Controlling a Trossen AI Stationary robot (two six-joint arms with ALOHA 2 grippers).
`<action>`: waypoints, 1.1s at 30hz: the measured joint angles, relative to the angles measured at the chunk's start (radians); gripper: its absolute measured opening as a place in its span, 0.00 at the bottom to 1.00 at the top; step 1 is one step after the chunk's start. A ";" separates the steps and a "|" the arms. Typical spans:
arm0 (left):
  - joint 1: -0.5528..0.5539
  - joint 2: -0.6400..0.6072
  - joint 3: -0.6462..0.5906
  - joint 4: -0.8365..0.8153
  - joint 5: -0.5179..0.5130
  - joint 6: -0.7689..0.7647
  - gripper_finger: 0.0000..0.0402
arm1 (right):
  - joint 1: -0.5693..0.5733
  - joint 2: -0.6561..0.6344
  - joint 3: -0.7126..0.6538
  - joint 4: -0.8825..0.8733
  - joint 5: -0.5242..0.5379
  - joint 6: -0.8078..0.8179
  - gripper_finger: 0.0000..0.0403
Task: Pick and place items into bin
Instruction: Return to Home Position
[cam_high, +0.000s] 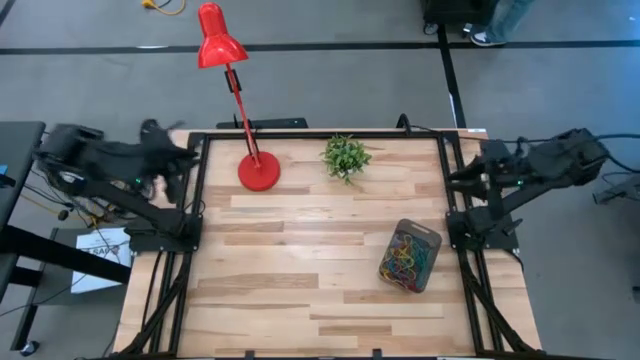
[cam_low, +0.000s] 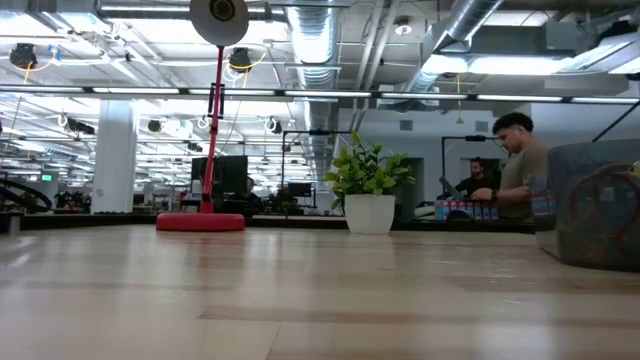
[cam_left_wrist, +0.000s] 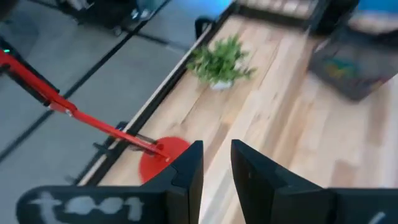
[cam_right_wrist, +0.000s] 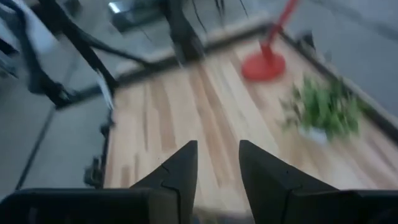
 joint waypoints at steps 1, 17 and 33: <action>-0.005 -0.033 -0.015 0.019 0.001 -0.004 0.18 | 0.009 -0.032 -0.031 0.049 0.013 -0.033 0.27; -0.031 -0.375 -0.777 1.063 0.176 0.282 0.18 | 0.003 -0.433 -0.727 0.732 0.066 -0.149 0.27; -0.004 -0.678 -0.973 1.315 0.227 0.422 0.18 | -0.009 -0.756 -0.844 0.854 0.063 -0.360 0.27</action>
